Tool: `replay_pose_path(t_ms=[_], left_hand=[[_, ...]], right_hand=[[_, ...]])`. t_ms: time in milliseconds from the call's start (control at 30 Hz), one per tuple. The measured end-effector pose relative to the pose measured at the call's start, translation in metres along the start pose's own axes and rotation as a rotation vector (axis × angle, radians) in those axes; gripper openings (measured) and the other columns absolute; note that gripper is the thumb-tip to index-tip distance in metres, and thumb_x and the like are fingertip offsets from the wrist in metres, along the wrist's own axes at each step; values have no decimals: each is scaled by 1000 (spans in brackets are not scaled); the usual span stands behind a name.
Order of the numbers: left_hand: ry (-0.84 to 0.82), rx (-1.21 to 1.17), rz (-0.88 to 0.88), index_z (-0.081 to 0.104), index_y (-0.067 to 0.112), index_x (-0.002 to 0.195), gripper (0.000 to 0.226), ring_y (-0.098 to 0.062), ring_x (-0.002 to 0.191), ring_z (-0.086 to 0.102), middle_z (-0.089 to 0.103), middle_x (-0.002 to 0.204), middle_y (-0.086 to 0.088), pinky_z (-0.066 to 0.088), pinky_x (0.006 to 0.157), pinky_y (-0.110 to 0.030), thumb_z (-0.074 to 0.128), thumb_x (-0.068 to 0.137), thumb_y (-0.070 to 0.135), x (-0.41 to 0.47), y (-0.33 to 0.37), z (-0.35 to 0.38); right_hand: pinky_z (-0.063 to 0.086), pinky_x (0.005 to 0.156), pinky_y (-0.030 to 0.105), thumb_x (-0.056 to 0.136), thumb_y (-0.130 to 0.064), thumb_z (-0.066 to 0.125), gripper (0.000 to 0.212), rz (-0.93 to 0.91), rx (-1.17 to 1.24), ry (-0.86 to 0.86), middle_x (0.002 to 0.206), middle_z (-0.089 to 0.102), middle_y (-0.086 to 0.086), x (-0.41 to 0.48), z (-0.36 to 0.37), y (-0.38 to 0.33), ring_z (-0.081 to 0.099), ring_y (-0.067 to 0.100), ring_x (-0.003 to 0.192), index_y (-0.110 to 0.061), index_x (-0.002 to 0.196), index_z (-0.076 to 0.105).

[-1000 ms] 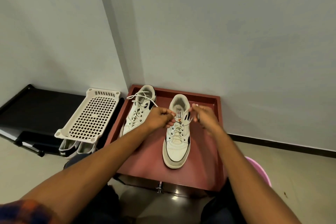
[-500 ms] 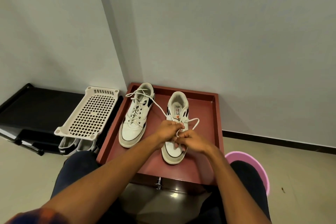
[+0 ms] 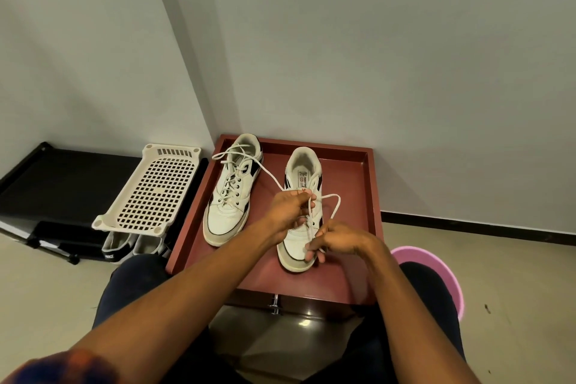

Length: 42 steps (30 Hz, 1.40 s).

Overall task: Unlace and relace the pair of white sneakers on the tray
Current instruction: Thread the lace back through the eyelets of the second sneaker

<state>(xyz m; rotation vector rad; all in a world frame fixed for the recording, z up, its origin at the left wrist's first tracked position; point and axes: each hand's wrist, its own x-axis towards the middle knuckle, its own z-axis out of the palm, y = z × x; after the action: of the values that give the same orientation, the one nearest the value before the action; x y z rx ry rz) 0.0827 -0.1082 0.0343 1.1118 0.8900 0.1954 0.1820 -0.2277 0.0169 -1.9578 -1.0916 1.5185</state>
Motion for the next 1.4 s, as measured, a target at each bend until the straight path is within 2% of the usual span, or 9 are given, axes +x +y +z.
replay_pose_path(t_ms=[67,200,300,500,700,967,1167,1267,1400], left_hand=[[6,31,54,69,15,87,21,-7,59,51,63,72,2,37,47,-16,57,101,24,0,-3,-2],[1,67,117,67,11,91,13,-10,57,45,61,74,-1,35,46,-17,57,99,11,-6,-15,-6],[-68,66,117,66,9,91,11,-9,52,42,62,70,-3,34,44,-15,59,99,11,-16,-28,-3],[11,84,157,67,6,92,10,-6,49,45,61,61,1,36,44,-15,59,98,9,-19,-33,0],[-6,165,198,68,5,88,10,-6,53,49,60,62,3,41,48,-13,64,96,9,-23,-35,-2],[-3,235,143,69,-5,94,13,2,44,49,63,64,-2,39,47,-11,63,95,7,-25,-41,-6],[175,549,264,74,15,88,8,-9,58,63,70,69,0,52,61,-25,71,88,23,-16,-27,-23],[309,654,391,74,20,87,7,-12,67,67,71,72,4,53,69,-28,68,87,25,-6,-3,-35],[390,799,479,74,11,86,11,-17,76,66,73,80,-2,51,75,-30,64,87,17,5,37,-51]], right_hand=[[33,51,21,93,-29,71,17,21,-30,-7,69,71,-2,-5,-4,1,45,4,53,-18,90,83],[30,48,19,88,-32,77,16,21,38,202,75,68,-6,-10,-18,10,43,6,57,-25,102,80],[29,47,21,94,-22,71,11,-94,303,407,79,76,1,-8,-13,7,42,8,53,-19,97,81],[29,37,13,92,-8,66,15,-126,757,541,73,59,11,4,5,-6,38,4,45,-6,102,77],[37,39,8,98,-3,61,19,-233,905,531,53,64,-6,-3,13,-20,51,-1,39,8,110,69],[36,39,14,99,-14,62,16,-196,945,610,78,70,3,12,17,-13,43,0,42,-7,104,75],[38,48,16,93,-21,73,14,-198,893,721,61,59,-5,17,14,-7,43,6,52,-11,100,80],[45,57,16,92,-15,74,16,-199,821,770,68,70,-8,18,10,-6,48,6,59,-6,105,78],[58,84,40,89,-14,77,7,-223,646,812,79,78,0,19,14,-15,70,20,79,-17,88,83]])
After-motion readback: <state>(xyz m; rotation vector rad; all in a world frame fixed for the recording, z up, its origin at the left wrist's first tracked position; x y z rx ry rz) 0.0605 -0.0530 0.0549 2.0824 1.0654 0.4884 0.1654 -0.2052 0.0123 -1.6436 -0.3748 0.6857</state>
